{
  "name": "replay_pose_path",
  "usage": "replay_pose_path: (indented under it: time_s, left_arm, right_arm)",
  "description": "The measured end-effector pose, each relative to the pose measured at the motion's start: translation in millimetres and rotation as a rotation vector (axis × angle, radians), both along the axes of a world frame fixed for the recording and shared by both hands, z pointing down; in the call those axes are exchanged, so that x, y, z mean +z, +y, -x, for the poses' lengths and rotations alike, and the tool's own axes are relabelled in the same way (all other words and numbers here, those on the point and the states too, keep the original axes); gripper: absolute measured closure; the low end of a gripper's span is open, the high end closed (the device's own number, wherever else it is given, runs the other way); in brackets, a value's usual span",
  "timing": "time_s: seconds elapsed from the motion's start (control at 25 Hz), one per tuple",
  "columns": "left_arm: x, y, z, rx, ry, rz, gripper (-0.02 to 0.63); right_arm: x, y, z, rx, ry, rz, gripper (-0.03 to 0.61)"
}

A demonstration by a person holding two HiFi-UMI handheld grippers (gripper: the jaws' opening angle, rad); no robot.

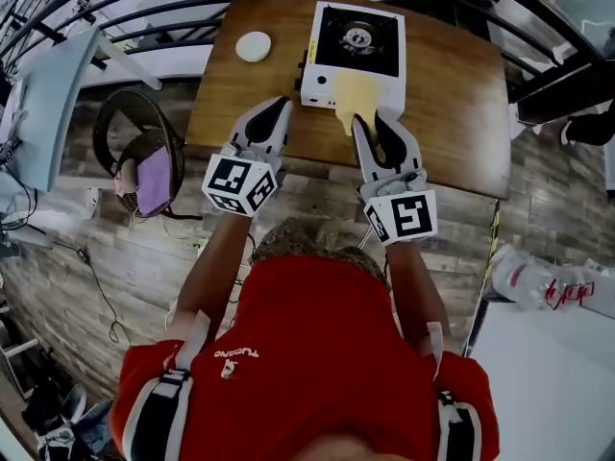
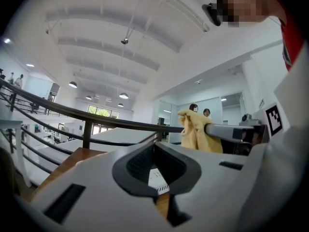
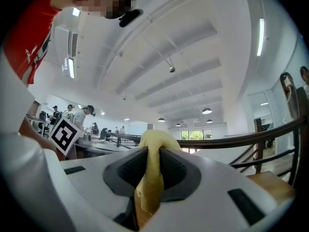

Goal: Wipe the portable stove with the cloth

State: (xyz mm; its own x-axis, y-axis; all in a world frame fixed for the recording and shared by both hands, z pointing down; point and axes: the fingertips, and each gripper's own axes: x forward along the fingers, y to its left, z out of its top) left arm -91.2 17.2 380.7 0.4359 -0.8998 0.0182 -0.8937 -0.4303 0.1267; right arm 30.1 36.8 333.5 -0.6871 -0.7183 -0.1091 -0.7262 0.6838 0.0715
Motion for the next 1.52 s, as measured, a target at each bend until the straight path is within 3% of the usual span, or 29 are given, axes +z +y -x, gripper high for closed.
replay_pose_path:
  time_s: [0.4,0.48,0.96,1.52]
  left_arm:
    - [63,-73,14,-0.005,-0.050,0.203,0.598]
    - [78,-86,16,0.007,-0.058,0.253,0.573]
    - [158,-136,17,0.082,-0.124,0.523,0.492]
    - [177,-148,12,0.127,-0.136,0.658,0.480]
  right_arm:
    - [46,-65,35,-0.003,0.070,0.096,0.492]
    - [57,-76,43,-0.004,0.090,0.122,0.492]
    - [130,-136,85,0.013,0.178,0.383,0.492]
    - [176,-163,99,0.000,0.382,0.591,0.492]
